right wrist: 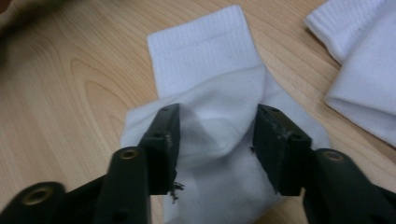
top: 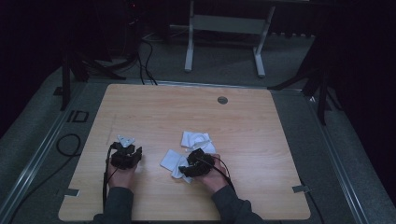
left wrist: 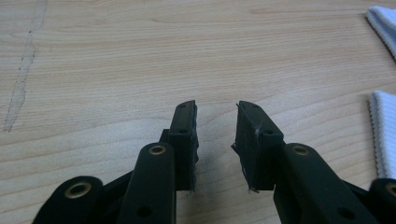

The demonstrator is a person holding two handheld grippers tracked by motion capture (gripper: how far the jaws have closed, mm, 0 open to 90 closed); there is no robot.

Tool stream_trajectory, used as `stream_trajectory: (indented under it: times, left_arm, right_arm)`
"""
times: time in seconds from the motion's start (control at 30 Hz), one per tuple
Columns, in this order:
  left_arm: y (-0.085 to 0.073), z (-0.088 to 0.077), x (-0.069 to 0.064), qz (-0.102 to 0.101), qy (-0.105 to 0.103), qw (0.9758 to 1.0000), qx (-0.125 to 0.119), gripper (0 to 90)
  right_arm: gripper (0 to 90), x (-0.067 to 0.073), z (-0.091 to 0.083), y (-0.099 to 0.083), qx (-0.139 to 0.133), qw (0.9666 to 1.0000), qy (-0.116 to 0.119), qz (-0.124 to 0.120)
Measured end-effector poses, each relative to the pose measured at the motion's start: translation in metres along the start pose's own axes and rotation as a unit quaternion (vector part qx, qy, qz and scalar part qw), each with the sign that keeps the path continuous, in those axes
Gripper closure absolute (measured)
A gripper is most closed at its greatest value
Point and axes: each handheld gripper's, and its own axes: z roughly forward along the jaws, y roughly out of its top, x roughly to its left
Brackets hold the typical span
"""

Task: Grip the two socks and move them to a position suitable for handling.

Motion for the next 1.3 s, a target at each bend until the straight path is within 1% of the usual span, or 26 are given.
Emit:
stream_trajectory:
  times: [0.1,0.17,0.2,0.23,0.27,0.3,0.37,0.4,0.43,0.47,0.5,0.6,0.63,0.67,0.7,0.73,0.77,0.83,0.87,0.9,0.93,1.1,1.2,1.3]
  left_arm:
    - [0.0,0.0,0.0,0.0,-0.001,1.0,0.0,67.7]
    - [0.0,0.0,0.0,0.0,0.0,1.0,0.0,67.6]
    - [0.0,0.0,-0.001,0.001,0.0,1.0,0.0,67.5]
    - [0.0,0.001,-0.001,0.001,0.0,1.0,0.0,67.5]
    - [0.0,0.001,-0.001,0.001,0.0,1.0,0.0,67.4]
    - [0.0,0.001,-0.001,0.002,0.001,1.0,0.0,67.4]
    - [0.0,0.0,-0.001,0.003,0.002,1.0,-0.001,67.4]
    - [0.0,0.0,-0.001,0.003,0.002,1.0,-0.001,67.4]
    - [0.0,0.0,-0.001,0.003,0.001,1.0,0.0,67.4]
    - [0.0,0.0,-0.001,0.003,0.001,1.0,0.0,67.4]
    - [0.0,0.0,-0.001,0.002,0.001,1.0,-0.001,67.4]
    - [0.0,0.0,0.0,0.002,0.002,1.0,0.0,67.4]
    - [0.0,0.0,0.0,0.002,0.002,1.0,0.0,67.4]
    - [0.0,0.0,0.0,0.002,0.002,1.0,0.0,67.4]
    - [0.0,0.0,0.0,0.002,0.002,1.0,0.0,67.4]
    - [0.0,0.0,0.0,0.002,0.002,1.0,0.0,67.4]
    - [0.0,0.0,-0.001,0.003,0.002,1.0,0.0,67.4]
    - [0.0,0.0,-0.001,0.005,0.002,1.0,-0.001,67.3]
    - [0.0,0.0,-0.001,0.005,0.002,1.0,-0.001,67.3]
    - [0.0,0.0,-0.001,0.005,0.002,1.0,-0.001,67.3]
    - [0.0,0.0,-0.002,0.004,0.002,1.0,-0.001,67.4]
    - [0.0,0.0,-0.001,0.005,0.004,1.0,0.0,67.0]
    - [-0.001,0.0,-0.001,0.004,0.004,1.0,0.0,67.0]
    - [-0.001,0.001,-0.002,0.003,0.004,1.0,0.001,67.0]
  right_arm:
    - [70.0,-0.002,0.0,0.002,-0.001,1.0,0.005,-0.003]
    - [81.0,0.0,-0.004,0.003,-0.008,0.9999,0.002,-0.013]
    - [84.4,0.001,-0.006,0.003,-0.012,0.9997,0.002,-0.02]
    - [86.0,0.002,-0.008,0.004,-0.015,0.9996,0.002,-0.024]
    - [86.0,0.002,-0.008,0.004,-0.015,0.9996,0.002,-0.024]
    - [86.9,0.005,-0.013,0.005,-0.021,0.9993,0.001,-0.031]
    - [87.3,0.007,-0.019,0.007,-0.026,0.999,0.0,-0.037]
    - [87.3,0.007,-0.019,0.007,-0.026,0.999,0.0,-0.037]
    - [87.3,0.009,-0.025,0.008,-0.036,0.9986,0.001,-0.038]
    - [87.3,0.009,-0.025,0.008,-0.036,0.9986,0.001,-0.038]
    - [87.3,0.011,-0.034,0.009,-0.044,0.9982,0.004,-0.041]
    - [87.2,0.01,-0.048,0.011,-0.056,0.9974,0.007,-0.044]
    - [87.2,0.01,-0.048,0.011,-0.056,0.9974,0.007,-0.044]
    - [87.1,0.008,-0.059,0.011,-0.063,0.997,0.008,-0.043]
    - [87.1,0.006,-0.065,0.011,-0.067,0.9968,0.007,-0.044]
    - [87.1,0.006,-0.065,0.011,-0.067,0.9968,0.007,-0.044]
    - [87.0,0.001,-0.075,0.009,-0.071,0.9965,0.004,-0.044]
    - [87.0,-0.007,-0.084,0.005,-0.067,0.9968,0.001,-0.044]
    - [87.0,-0.007,-0.084,0.005,-0.067,0.9968,0.001,-0.044]
    - [87.0,-0.011,-0.088,0.003,-0.064,0.9969,-0.003,-0.044]
    - [87.0,-0.02,-0.093,-0.003,-0.063,0.9974,-0.007,-0.036]
    - [87.1,-0.043,-0.105,-0.022,-0.054,0.9981,-0.022,-0.018]
    - [87.0,-0.059,-0.11,-0.039,-0.039,0.9988,-0.031,-0.001]
    - [86.1,-0.071,-0.114,-0.053,-0.026,0.9987,-0.043,0.012]
